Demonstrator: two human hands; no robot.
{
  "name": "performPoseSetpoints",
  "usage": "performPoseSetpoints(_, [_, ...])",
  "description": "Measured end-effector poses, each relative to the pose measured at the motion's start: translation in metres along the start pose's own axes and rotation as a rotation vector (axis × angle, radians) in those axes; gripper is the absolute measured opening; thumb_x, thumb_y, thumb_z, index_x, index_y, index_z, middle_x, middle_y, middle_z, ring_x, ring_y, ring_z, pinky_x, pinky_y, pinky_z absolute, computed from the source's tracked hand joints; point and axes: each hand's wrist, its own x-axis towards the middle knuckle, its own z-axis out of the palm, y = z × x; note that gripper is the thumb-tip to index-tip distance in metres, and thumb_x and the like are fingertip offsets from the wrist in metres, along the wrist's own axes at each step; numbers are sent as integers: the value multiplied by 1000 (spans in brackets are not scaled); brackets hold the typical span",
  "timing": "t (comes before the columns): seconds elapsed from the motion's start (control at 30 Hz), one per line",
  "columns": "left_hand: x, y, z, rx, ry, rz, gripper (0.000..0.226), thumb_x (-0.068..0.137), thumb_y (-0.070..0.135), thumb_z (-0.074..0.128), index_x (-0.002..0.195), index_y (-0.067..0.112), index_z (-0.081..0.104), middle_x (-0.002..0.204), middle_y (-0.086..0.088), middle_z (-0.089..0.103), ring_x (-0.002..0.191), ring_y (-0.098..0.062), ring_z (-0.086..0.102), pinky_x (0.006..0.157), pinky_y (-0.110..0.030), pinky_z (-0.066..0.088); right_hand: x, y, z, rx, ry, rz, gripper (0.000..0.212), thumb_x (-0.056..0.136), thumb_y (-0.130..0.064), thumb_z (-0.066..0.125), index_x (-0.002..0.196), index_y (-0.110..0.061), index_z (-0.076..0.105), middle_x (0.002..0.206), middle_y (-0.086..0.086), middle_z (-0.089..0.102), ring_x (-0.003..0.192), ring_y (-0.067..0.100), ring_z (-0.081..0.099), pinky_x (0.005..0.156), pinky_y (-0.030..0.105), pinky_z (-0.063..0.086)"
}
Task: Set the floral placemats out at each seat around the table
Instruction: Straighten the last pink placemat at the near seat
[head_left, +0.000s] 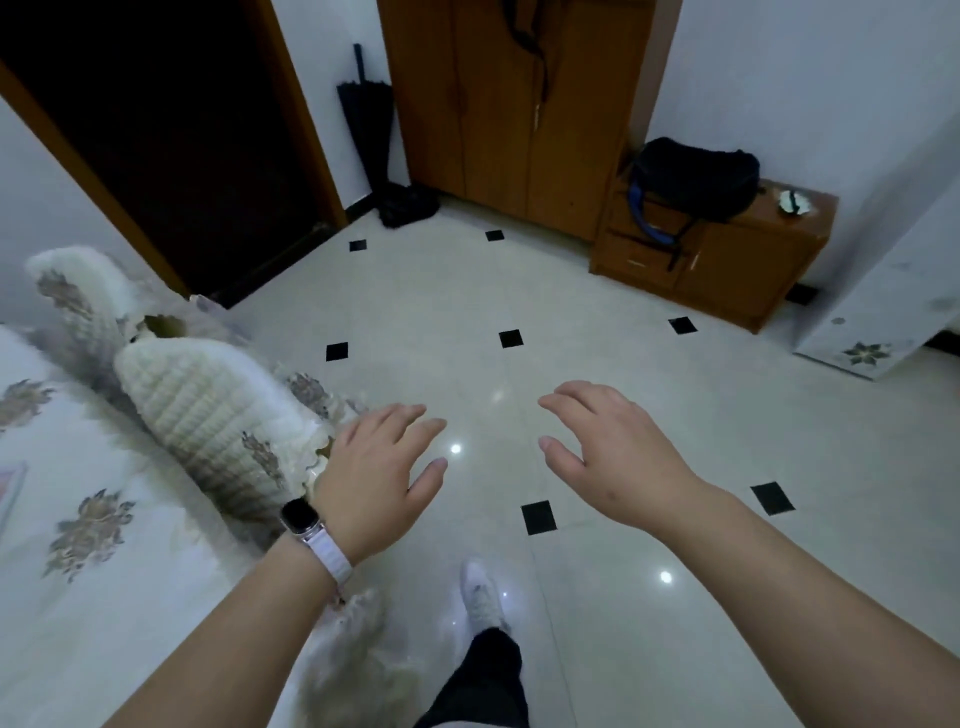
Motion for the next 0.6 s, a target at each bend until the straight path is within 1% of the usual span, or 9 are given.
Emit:
performPoseSetpoints(0.1, [52,-37,15,-21,7,-35,42,87,46,46,119,26,61,126,0,61,118,-25,54,97,-44,37,66,-4,1,-23,-1,-38,44,94,-39,51,134,-20,51,137,0,50,126,20,43,102,35,35])
performPoseSetpoints(0.2, [100,-82,22,-55,4,-96,42,86,47,44,119,26,61,125,1,62,116,-25,55,99,-48,38,132,-6,1,-31,-46,-43,45,95,-41,48,136,-22,49,140,-2,47,129,18,39,105,34,33])
performPoseSetpoints(0.3, [145,-128,22,-75,-2,-134,44,85,48,43,119,26,62,124,0,63,115,-27,56,98,-51,41,198,-10,-3,-65,-68,-64,45,95,-41,48,135,-22,49,140,-2,47,128,19,40,105,36,35])
performPoseSetpoints(0.37, [169,-154,18,-118,12,-176,46,84,48,43,118,25,63,124,-1,63,115,-27,57,97,-50,41,239,-15,-4,-80,-70,-79,45,95,-41,48,135,-21,50,139,-2,48,127,19,42,104,36,36])
performPoseSetpoints(0.47, [185,-186,10,-190,84,-247,46,85,47,46,120,23,63,125,-2,63,115,-26,56,96,-47,43,293,-32,1,-112,-104,-147,45,95,-44,46,134,-23,50,138,-3,48,125,18,42,103,36,37])
performPoseSetpoints(0.6, [190,-224,1,-147,121,-290,44,85,44,48,120,22,63,124,-2,63,114,-26,56,93,-45,45,351,-60,14,-122,-142,-246,45,95,-45,44,135,-24,49,138,-4,47,127,18,41,103,36,36])
